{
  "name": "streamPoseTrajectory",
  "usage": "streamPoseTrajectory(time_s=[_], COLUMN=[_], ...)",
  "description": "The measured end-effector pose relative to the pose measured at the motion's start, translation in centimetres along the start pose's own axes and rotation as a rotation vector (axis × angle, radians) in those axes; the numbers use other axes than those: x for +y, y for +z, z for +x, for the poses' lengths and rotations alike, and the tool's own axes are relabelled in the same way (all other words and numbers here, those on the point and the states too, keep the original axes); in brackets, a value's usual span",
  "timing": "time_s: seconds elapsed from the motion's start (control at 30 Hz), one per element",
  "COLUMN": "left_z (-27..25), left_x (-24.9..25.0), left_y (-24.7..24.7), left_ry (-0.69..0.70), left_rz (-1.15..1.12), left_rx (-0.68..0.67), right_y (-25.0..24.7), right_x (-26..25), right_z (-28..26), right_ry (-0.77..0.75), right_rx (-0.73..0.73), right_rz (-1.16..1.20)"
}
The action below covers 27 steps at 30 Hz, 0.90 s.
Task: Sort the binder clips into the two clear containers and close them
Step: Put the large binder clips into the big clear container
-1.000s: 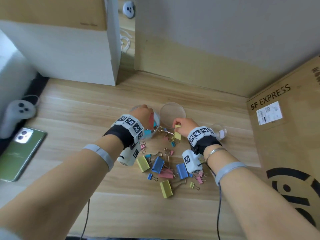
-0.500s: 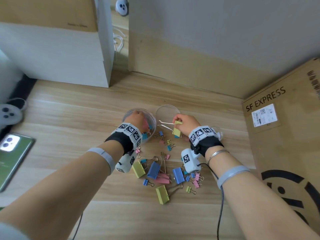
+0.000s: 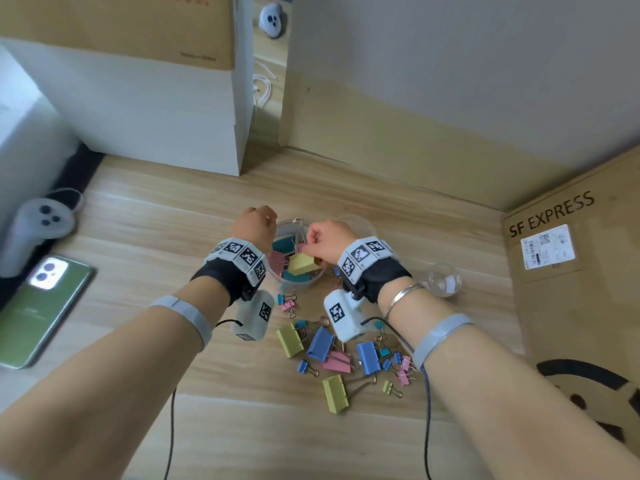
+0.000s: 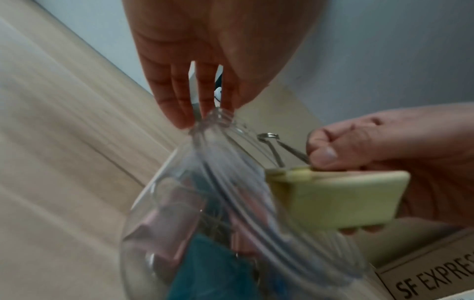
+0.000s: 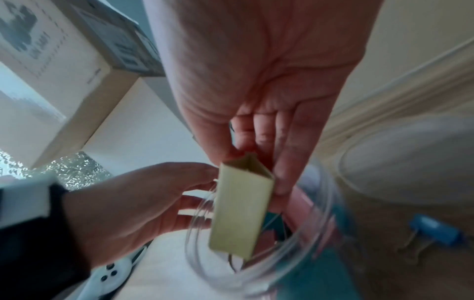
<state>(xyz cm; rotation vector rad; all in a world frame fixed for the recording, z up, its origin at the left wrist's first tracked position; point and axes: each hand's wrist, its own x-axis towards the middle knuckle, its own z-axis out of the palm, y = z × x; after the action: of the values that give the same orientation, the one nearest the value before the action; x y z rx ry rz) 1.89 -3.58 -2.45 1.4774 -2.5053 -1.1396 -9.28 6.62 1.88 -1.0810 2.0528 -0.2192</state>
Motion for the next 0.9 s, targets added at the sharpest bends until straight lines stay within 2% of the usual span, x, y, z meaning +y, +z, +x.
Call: streamPoseTrajectory(time_s=[0.13, 0.27, 0.47, 0.57, 0.7, 0.83, 0.87, 0.9], left_z=[-0.4, -0.7, -1.1, -1.6, -3.3, -6.1, -6.8, -7.7], left_x=[-1.0, -1.5, -1.3, -1.0, 0.2, 1.7, 2.1, 2.5], left_y=[0.5, 0.9, 1.1, 1.3, 1.7, 2.3, 2.4, 2.4], left_ry=[0.028, 0.042, 0.020, 0.035, 0.163, 0.336, 0.374, 0.396], left_rz=[0.034, 0.043, 0.027, 0.077, 0.220, 0.246, 0.233, 0.214], left_rx=[-0.044, -0.026, -0.016, 0.001, 0.084, 0.239, 0.236, 0.173], right_y=[2.5, 3.7, 4.5, 4.4, 2.8, 1.9, 1.9, 1.9], right_x=[-1.0, -1.2, -1.7, -1.4, -0.5, 1.5, 2.1, 2.7], right_z=[1.4, 2.5, 3.0, 2.5, 0.2, -2.1, -2.5, -3.2], right_ry=[0.023, 0.052, 0.006, -0.059, -0.102, -0.023, 0.007, 0.038], right_rx=[-0.058, -0.009, -0.030, 0.079, 0.234, 0.359, 0.376, 0.387], right_rz=[-0.059, -0.133, -0.375, -0.402, -0.228, -0.161, -0.153, -0.137])
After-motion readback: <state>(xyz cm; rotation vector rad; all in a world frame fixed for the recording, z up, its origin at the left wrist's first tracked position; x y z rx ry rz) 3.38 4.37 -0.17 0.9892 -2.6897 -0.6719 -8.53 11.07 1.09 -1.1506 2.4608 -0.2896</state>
